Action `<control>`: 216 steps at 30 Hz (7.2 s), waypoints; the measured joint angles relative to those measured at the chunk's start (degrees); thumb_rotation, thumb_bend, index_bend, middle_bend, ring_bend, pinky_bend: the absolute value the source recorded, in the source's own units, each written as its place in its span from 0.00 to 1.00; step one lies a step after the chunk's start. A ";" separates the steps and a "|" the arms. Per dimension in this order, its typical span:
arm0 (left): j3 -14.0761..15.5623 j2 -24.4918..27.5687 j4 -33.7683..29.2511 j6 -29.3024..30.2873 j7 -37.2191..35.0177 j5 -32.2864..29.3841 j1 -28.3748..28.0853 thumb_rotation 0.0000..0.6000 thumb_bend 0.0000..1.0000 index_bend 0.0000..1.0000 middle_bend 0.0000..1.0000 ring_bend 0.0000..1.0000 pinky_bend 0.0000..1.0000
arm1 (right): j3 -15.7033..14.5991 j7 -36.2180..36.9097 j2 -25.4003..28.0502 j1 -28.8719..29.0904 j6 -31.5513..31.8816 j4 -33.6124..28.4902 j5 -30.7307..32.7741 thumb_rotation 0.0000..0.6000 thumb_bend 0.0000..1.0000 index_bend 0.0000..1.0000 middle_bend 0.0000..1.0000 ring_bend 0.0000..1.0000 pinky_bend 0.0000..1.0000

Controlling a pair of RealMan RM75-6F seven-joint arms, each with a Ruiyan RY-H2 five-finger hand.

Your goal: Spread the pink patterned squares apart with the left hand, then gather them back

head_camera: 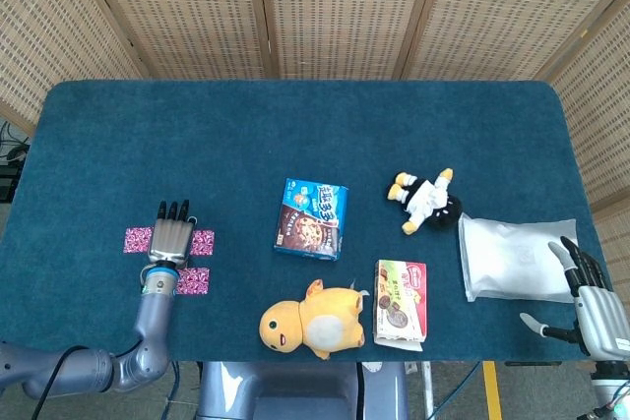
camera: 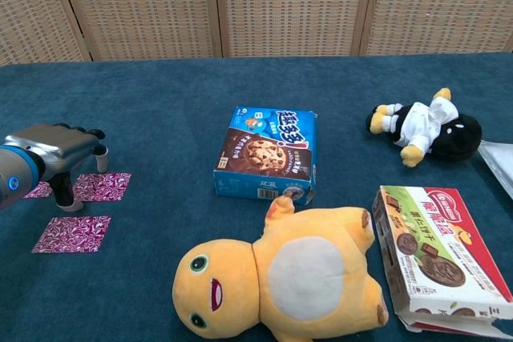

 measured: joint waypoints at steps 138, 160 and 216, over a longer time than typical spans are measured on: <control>3.76 11.97 1.52 -5.26 -9.56 5.26 7.04 1.00 0.28 0.31 0.00 0.00 0.00 | -0.11 -0.82 -0.39 -0.12 0.40 0.10 -0.31 1.00 0.11 0.04 0.00 0.00 0.00; 2.46 12.75 -2.82 -4.09 -11.19 7.21 7.65 1.00 0.26 0.25 0.00 0.00 0.00 | -0.19 -1.03 -0.57 -0.02 0.14 0.20 -0.29 1.00 0.11 0.04 0.00 0.00 0.00; 7.04 2.01 -11.91 11.13 -9.16 21.86 19.22 1.00 0.27 0.29 0.00 0.00 0.00 | -0.40 0.88 0.14 -0.24 0.71 0.10 -1.03 1.00 0.11 0.04 0.00 0.00 0.00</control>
